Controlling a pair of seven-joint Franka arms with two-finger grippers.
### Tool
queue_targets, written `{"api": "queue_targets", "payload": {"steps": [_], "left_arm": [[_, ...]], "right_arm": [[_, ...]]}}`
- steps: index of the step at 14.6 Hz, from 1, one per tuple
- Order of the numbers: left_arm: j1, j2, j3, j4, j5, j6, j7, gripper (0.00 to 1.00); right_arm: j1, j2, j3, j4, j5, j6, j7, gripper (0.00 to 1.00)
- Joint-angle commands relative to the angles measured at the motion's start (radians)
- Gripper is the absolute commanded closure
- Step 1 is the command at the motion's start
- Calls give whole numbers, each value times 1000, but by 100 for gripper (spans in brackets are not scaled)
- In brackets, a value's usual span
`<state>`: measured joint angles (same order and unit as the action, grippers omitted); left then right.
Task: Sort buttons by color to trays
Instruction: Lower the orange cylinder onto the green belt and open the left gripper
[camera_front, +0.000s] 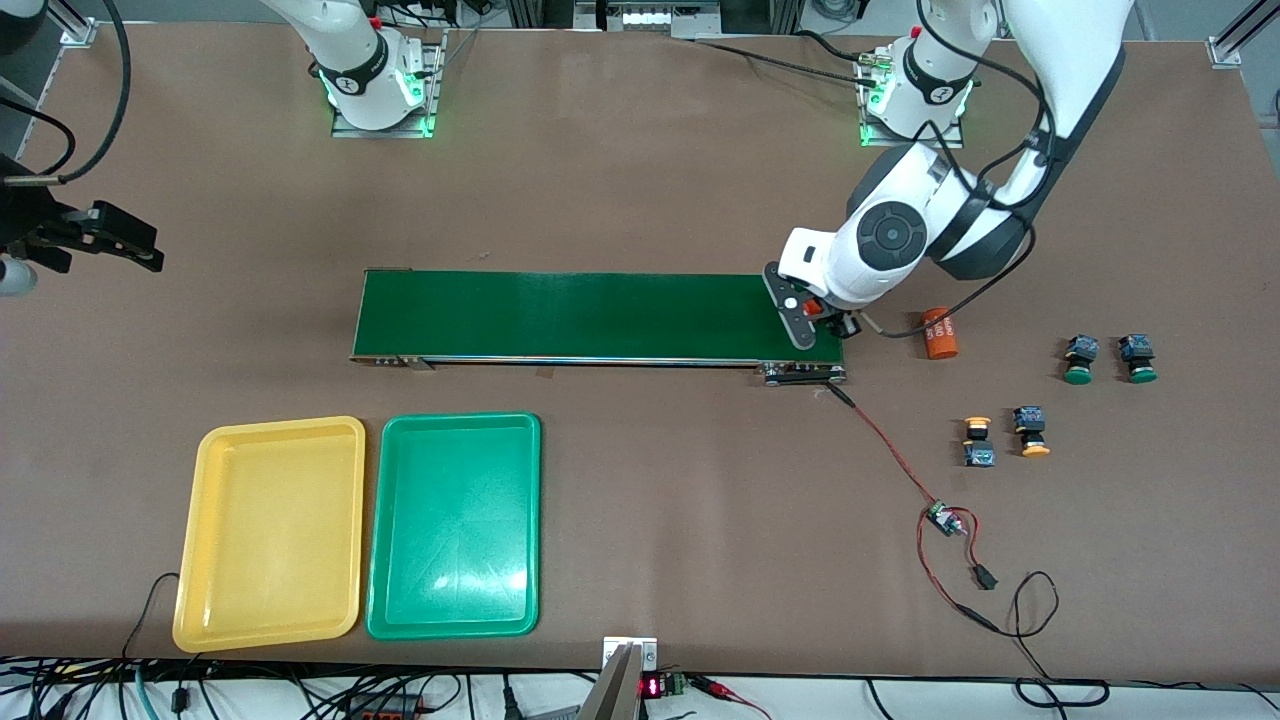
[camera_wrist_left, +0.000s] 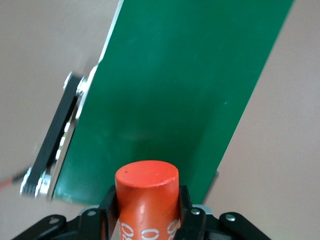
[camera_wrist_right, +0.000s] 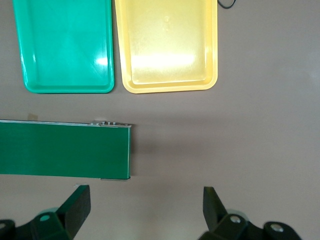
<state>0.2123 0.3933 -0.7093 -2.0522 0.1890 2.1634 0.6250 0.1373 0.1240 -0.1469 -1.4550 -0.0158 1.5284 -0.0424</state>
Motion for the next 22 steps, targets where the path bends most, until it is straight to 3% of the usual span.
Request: {"api": "queue_targets", "payload": {"steps": [1, 2, 3, 4, 9, 12, 15, 18, 22], "left_arm": [[-43, 12, -4, 23, 6, 39, 178, 94], [-45, 12, -4, 14, 6, 59, 214, 88], [-50, 12, -2, 12, 7, 61, 226, 69], [-51, 13, -2, 12, 13, 59, 245, 1], [14, -17, -2, 46, 17, 30, 228, 0], [90, -28, -1, 134, 9, -103, 75, 0], [107, -21, 17, 226, 18, -244, -220, 0], [189, 8, 40, 254, 21, -254, -430, 0], [196, 64, 79, 337, 61, -251, -814, 0]], "right_arm": [[-10, 35, -2, 5, -3, 4, 7, 0], [-10, 37, -3, 5, -4, 3, 7, 0], [-12, 39, -3, 2, -6, -8, 7, 0], [-10, 40, -5, 1, -7, -11, 7, 0], [8, 36, 1, -15, -16, -28, 82, 0], [-2, 39, -3, -25, -16, -19, 88, 0], [-2, 42, -3, -25, -18, 24, 85, 0], [2, 52, -3, -25, -18, 59, 70, 0], [8, 52, -2, -25, -16, 65, 62, 0]]}}
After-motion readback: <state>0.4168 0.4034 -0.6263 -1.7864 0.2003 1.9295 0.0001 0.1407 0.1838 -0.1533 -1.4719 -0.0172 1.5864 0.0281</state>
